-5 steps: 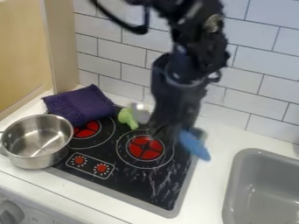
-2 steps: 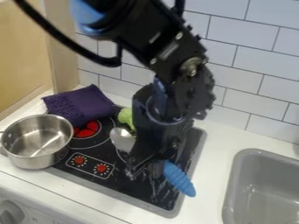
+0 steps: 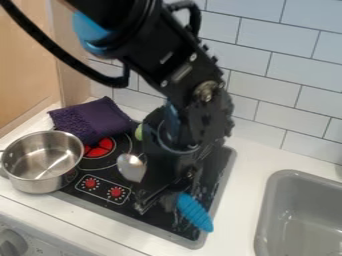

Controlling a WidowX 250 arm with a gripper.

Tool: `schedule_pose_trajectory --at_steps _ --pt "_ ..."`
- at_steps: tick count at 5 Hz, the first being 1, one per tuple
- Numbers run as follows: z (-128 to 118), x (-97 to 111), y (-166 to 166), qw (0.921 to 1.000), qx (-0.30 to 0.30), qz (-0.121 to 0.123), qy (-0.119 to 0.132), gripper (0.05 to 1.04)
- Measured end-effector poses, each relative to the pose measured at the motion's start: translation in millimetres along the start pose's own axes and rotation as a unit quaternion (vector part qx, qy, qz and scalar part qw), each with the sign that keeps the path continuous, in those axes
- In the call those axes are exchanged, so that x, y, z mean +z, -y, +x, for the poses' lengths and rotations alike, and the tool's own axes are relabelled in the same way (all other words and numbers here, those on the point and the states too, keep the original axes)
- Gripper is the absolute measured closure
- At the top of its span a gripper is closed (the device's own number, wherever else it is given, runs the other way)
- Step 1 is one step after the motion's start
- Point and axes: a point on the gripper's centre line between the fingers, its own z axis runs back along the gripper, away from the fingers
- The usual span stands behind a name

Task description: Move the blue spoon to bottom right of the burner

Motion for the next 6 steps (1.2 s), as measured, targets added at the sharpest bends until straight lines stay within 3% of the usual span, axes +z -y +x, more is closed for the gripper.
schedule_pose_trajectory --at_steps 3,4,6 --pt "0 -28 -8 0.9991 0.005 0.037 -0.021 0.75" --pt "-2 -31 -7 0.9988 -0.001 0.041 -0.027 0.677" --pt "0 -34 0 0.9979 -0.01 0.056 -0.03 0.113"
